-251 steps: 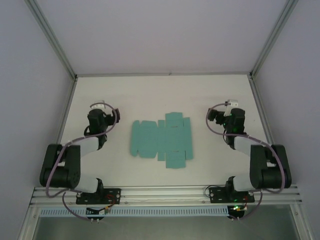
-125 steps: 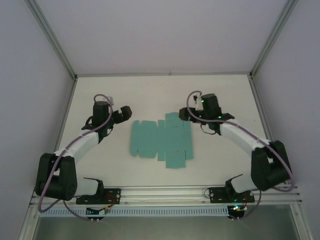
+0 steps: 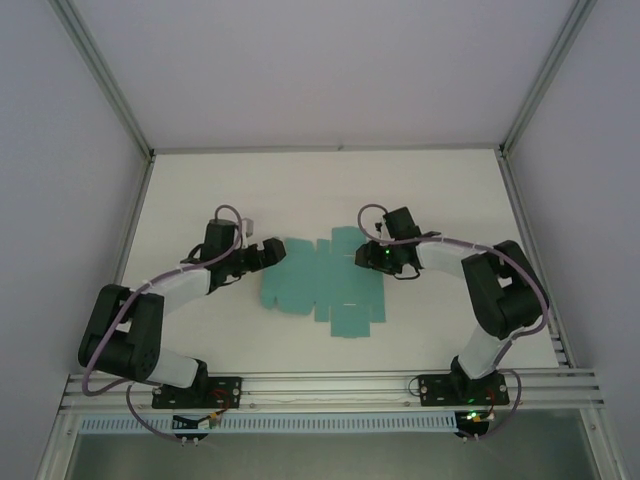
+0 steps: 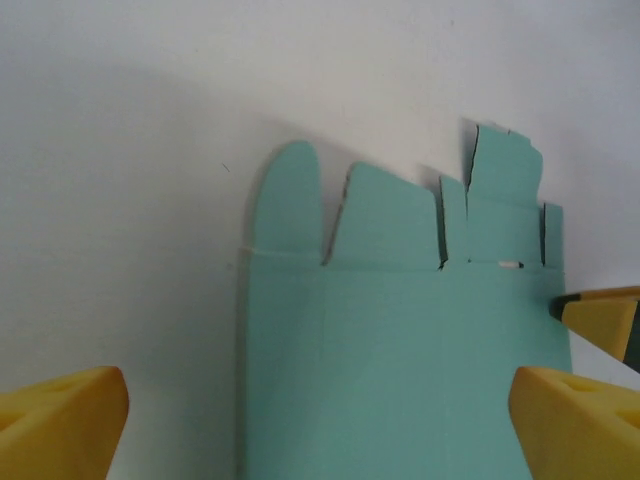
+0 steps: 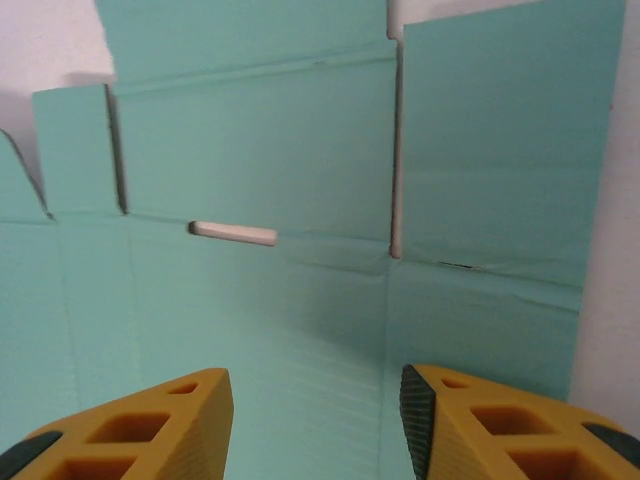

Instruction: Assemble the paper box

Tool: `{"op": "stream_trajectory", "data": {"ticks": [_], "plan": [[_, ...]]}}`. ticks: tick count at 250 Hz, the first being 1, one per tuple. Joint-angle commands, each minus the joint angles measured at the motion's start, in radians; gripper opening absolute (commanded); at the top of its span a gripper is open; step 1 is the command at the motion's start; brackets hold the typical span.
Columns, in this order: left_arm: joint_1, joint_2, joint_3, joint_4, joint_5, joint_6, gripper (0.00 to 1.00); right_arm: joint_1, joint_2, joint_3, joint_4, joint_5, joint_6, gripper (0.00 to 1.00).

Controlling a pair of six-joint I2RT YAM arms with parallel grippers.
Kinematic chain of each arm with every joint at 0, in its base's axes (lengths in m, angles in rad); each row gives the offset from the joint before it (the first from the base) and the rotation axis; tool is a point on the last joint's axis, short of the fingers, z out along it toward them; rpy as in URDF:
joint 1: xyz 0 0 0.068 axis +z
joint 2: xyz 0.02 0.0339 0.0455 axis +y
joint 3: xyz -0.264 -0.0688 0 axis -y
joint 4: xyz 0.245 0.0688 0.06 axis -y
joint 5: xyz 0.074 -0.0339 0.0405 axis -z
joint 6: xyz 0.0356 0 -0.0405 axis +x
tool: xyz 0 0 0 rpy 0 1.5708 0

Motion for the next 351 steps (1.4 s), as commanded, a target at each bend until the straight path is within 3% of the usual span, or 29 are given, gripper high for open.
{"op": "stream_trajectory", "data": {"ticks": [1, 45, 87, 118, 141, 207, 236, 258, 282, 313, 351], "plan": [[-0.007, 0.023, -0.027, 0.052, 0.067, -0.013, 0.93, 0.002, 0.024, -0.038, 0.048, 0.026, -0.016, 0.5], [-0.008, 0.087, -0.061, 0.217, 0.211, -0.089, 0.79, 0.0, 0.049, -0.042, 0.062, 0.033, -0.024, 0.49], [-0.008, 0.109, -0.09, 0.342, 0.256, -0.139, 0.47, -0.007, 0.052, -0.068, 0.103, 0.034, -0.03, 0.49], [-0.008, 0.085, -0.105, 0.388, 0.254, -0.167, 0.14, -0.038, 0.04, -0.095, 0.149, -0.006, -0.036, 0.5], [-0.007, 0.05, -0.1, 0.371, 0.254, -0.163, 0.0, -0.078, 0.016, -0.104, 0.168, -0.064, -0.045, 0.54], [-0.008, -0.123, -0.063, 0.368, 0.245, -0.213, 0.0, -0.169, -0.237, -0.07, 0.046, -0.126, -0.159, 0.75], [-0.005, -0.217, -0.011, 0.322, 0.219, -0.245, 0.0, -0.276, -0.343, -0.092, 0.027, -0.322, -0.161, 0.86], [0.001, -0.266, 0.035, 0.282, 0.21, -0.265, 0.0, -0.32, -0.405, -0.11, 0.031, -0.466, -0.173, 0.86], [0.006, -0.305, 0.052, 0.321, 0.231, -0.315, 0.0, -0.322, -0.449, -0.125, 0.017, -0.492, -0.202, 0.85], [0.009, -0.333, 0.091, 0.302, 0.271, -0.331, 0.0, -0.329, -0.47, -0.118, 0.012, -0.508, -0.221, 0.75], [0.009, -0.352, 0.078, 0.304, 0.259, -0.327, 0.0, -0.329, -0.469, -0.092, 0.022, -0.612, -0.248, 0.59]]}}
